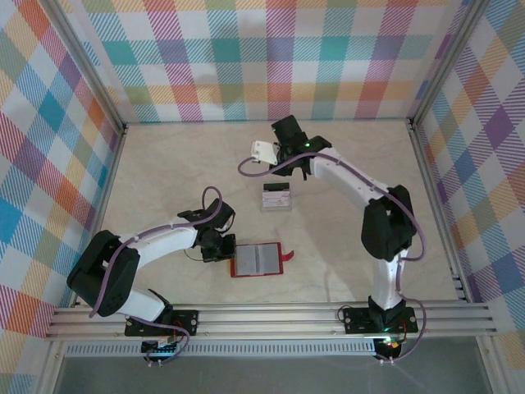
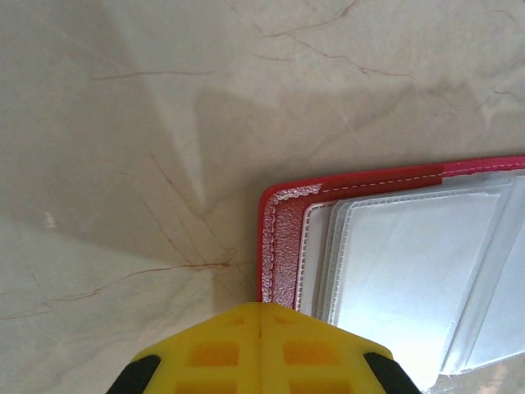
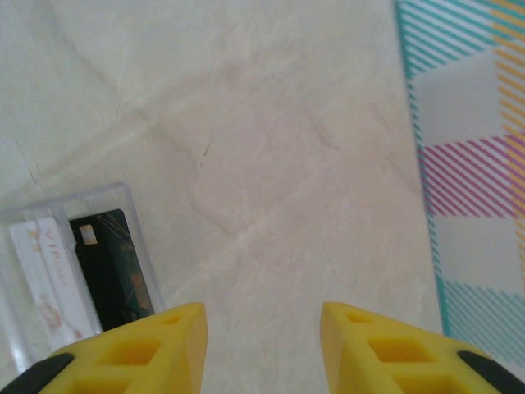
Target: Take the credit cards out of the card holder
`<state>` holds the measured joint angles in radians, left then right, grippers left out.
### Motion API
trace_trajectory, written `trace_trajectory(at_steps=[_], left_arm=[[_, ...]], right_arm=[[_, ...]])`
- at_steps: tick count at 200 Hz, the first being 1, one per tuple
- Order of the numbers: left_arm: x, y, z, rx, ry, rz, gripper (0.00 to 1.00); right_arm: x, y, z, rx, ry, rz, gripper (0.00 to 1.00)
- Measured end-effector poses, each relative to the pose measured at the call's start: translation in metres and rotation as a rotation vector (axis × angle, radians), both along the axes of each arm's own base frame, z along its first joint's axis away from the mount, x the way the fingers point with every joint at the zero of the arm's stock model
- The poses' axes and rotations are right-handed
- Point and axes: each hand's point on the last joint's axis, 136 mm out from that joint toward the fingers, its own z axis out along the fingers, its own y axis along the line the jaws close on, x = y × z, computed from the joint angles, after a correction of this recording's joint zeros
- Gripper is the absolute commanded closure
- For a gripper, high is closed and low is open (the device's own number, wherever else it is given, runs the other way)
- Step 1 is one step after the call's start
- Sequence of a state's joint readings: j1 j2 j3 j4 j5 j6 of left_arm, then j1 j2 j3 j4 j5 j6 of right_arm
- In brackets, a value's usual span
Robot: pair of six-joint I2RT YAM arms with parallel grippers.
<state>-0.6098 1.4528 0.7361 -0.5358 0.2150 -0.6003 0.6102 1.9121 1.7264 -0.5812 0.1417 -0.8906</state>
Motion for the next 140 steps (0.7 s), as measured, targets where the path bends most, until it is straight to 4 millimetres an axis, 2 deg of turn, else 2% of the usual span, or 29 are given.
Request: trace_trajectory(at_steps=[23,49,107,119,140], left_arm=[[0.002,-0.005,0.001,-0.022,-0.004,-0.004,0.94],[0.002,-0.005,0.002,-0.029,-0.008,-0.004,0.94],[0.005,-0.006,0.027,-0.082,-0.093,0.007,0.93],[0.004,-0.007,0.027,-0.098,-0.092,0.007,0.94],[-0.001,-0.008,0.017,-0.110,-0.060,0.007,0.94]], right_arm=[[-0.021,-0.004,0.024,0.138,0.051,-0.110,0.53],[-0.058,-0.004,0.026,0.303,0.183,-0.240,0.56],[-0.144,0.002,-0.021,0.619,0.677,-0.587,0.65],[-0.159,0.005,-0.033,0.654,0.781,-0.659,0.68],[-0.183,0.012,-0.053,0.693,0.947,-0.765,0.68]])
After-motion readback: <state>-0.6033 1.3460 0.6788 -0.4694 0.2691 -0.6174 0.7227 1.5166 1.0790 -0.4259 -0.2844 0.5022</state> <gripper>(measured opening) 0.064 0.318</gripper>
